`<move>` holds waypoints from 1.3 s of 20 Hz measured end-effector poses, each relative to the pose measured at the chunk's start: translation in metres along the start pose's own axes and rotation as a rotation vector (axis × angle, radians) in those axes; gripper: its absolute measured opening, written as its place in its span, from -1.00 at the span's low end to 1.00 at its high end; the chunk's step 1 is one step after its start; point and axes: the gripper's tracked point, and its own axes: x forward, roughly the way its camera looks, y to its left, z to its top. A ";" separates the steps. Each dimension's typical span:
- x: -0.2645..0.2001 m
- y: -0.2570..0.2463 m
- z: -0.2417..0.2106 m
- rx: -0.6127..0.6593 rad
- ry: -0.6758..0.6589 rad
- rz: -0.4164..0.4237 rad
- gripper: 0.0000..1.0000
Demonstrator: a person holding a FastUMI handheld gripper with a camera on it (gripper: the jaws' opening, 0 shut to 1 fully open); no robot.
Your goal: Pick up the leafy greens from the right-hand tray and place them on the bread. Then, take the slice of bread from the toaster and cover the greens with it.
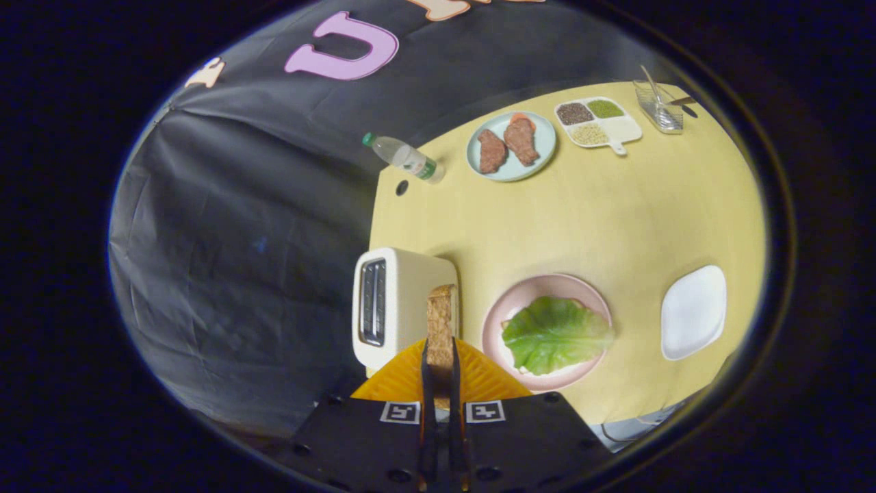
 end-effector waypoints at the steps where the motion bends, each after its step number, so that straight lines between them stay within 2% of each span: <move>1: 0.005 -0.012 -0.008 -0.024 0.025 -0.008 -0.79; 10: 0.059 -0.073 -0.046 0.032 0.195 0.042 -0.79; 19: 0.091 -0.135 -0.046 -0.039 0.243 -0.086 -0.80; 23: 0.094 -0.154 -0.042 -0.060 0.224 -0.143 -0.48; 26: 0.093 -0.160 -0.037 -0.064 0.191 -0.177 -0.16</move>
